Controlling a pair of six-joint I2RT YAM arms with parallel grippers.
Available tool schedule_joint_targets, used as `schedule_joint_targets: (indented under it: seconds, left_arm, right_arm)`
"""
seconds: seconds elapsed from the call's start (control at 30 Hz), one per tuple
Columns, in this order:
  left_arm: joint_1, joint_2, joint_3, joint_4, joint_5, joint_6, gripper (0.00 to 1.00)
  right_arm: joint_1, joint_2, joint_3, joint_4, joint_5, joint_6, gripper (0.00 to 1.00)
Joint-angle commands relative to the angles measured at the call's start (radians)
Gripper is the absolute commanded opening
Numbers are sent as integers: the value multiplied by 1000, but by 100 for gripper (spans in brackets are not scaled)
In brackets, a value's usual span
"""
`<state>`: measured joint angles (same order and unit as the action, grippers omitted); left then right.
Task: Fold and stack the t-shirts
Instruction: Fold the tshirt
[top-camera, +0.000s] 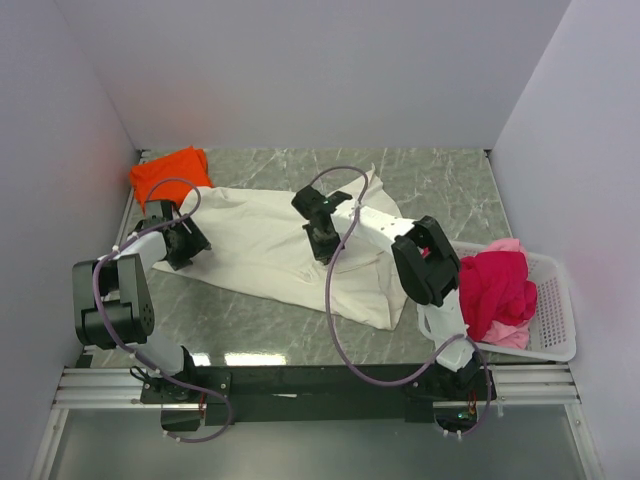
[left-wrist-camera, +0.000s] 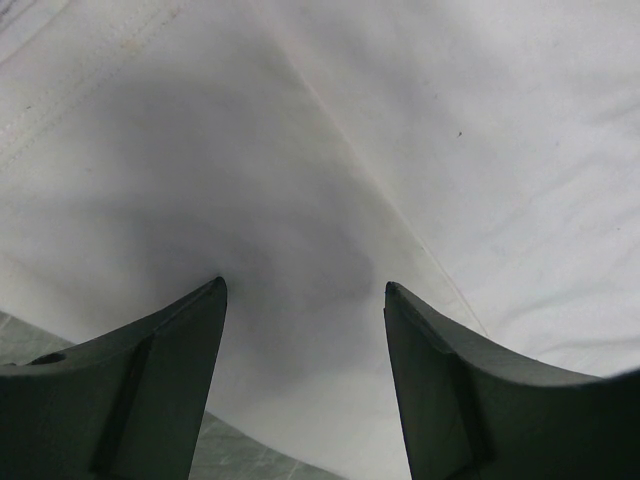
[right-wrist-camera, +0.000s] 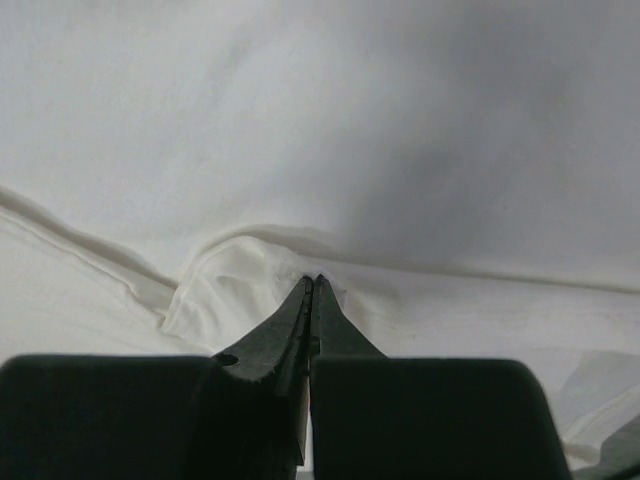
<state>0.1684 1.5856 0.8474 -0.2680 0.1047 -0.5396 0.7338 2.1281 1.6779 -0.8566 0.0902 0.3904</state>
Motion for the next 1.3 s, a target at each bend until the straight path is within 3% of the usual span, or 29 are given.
schedule_joint_targets:
  seconds: [0.0, 0.7, 0.9, 1.13, 1.27]
  left_arm:
    - [-3, 42, -5, -13, 4, 13, 71]
    - [-3, 70, -4, -17, -3, 13, 71]
    - [-1, 65, -7, -19, -3, 13, 71]
    - [-3, 53, -7, -19, -3, 15, 71]
    - [-3, 39, -10, -13, -3, 17, 71]
  right_arm:
    - [-11, 27, 71, -21, 20, -41, 0]
    - [-36, 136, 315, -99, 22, -102, 1]
    - [-37, 150, 362, -117, 22, -110, 12]
    - [-42, 102, 388, -118, 22, -79, 35]
    - [-47, 14, 361, -113, 19, -35, 38]
